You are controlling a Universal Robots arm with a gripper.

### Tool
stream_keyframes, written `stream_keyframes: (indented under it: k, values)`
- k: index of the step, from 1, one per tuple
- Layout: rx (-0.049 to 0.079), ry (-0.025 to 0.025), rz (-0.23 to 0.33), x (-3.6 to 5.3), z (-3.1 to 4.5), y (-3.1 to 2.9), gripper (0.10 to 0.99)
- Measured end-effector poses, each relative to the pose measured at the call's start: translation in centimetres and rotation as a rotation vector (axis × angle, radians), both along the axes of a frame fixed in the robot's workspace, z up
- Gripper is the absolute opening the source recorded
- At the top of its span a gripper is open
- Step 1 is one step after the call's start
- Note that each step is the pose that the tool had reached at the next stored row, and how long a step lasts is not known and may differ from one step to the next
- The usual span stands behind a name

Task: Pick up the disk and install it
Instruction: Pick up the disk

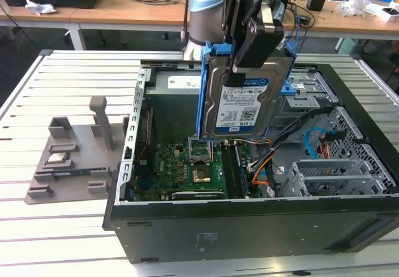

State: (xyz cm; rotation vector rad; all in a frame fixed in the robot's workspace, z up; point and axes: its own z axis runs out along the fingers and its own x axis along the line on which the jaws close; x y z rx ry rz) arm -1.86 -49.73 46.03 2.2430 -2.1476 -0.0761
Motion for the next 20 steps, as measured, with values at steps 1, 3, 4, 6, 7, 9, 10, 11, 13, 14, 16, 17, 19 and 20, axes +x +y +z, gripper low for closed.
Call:
stream_keyframes:
  k: [1,3,4,6,7,9,10,11,13,14,16,17,19,20]
  values:
    - [0.0,0.0,0.0,0.0,-0.01,-0.29,0.365]
    - [0.0,0.0001,0.0,0.0,-0.04,-1.31,0.365]
    - [0.0,0.0001,0.0,-0.01,-0.05,-1.91,0.365]
    - [-0.001,0.0001,0.0,-0.01,-0.08,-3.44,0.365]
    - [-0.001,0.0,0.0,-0.01,-0.09,-3.88,0.365]
    - [-0.002,0.0,0.0,-0.01,-0.12,-5.17,0.365]
    - [-0.002,0.0001,0.0,-0.01,-0.12,-5.43,0.365]
    - [-0.003,0.0001,0.0,-0.01,-0.13,-5.66,0.365]
    - [-0.003,0.0,0.0,-0.02,-0.14,-5.82,0.365]
    - [-0.003,0.0,0.0,-0.01,-0.13,-5.82,0.365]
    - [-0.003,0.0001,0.0,-0.01,-0.13,-5.82,0.365]
    - [-0.003,0.0001,0.0,-0.01,-0.13,-5.82,0.365]
    - [-0.003,0.0,0.0,0.15,-0.13,-5.83,0.365]
    - [-0.003,0.0,0.0,0.32,-0.13,-5.83,0.365]
